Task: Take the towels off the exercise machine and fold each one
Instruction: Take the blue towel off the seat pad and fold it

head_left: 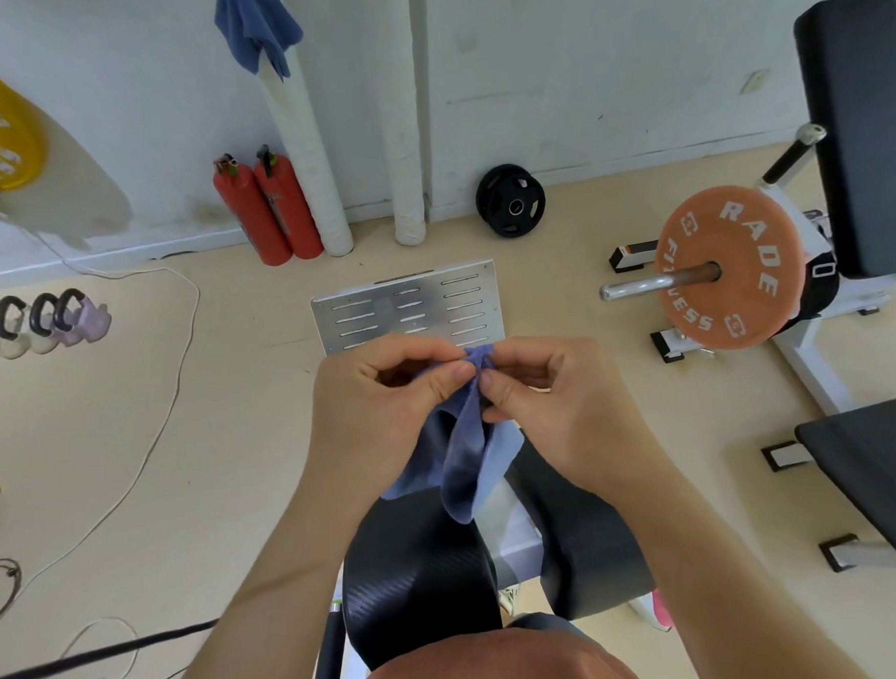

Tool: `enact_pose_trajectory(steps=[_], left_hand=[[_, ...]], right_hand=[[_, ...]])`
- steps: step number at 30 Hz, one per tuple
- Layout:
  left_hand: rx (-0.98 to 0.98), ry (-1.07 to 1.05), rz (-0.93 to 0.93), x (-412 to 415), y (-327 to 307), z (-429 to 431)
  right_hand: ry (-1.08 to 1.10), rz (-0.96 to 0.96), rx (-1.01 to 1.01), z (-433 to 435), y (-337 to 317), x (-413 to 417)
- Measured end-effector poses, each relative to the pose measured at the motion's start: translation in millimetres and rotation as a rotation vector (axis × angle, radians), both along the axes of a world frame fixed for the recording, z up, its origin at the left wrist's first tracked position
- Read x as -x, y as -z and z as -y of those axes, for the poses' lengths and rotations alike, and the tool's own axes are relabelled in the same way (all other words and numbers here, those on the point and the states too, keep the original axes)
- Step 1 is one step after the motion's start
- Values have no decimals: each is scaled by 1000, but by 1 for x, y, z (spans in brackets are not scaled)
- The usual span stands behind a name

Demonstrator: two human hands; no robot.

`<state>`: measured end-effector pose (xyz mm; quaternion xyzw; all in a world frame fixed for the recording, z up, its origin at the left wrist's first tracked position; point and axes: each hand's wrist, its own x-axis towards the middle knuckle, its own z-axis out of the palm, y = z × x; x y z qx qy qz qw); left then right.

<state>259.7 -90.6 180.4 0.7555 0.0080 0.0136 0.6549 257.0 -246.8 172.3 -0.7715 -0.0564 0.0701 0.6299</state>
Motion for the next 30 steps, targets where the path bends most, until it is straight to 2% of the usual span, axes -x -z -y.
enact_pose_trajectory(steps=[10, 14, 19, 22, 25, 28, 30], left_hand=[[-20, -43, 78, 3, -3, 6], [-167, 38, 173, 2, 2, 4], [-270, -53, 247, 1, 8, 8], [-332, -32, 270, 2, 15, 12], [-308, 34, 196, 3, 25, 13], [-254, 116, 27, -1, 30, 12], [-174, 98, -12, -6, 26, 10]], right_hand=[[-9, 114, 187, -1, -7, 6], [-66, 166, 302, 2, -9, 3], [-11, 105, 280, -3, -7, 1], [5, 41, 309, -7, -2, -6], [-39, 25, 387, -5, 11, -15], [-44, -17, 574, 2, 34, -29], [-44, -73, 714, 11, 51, -39]])
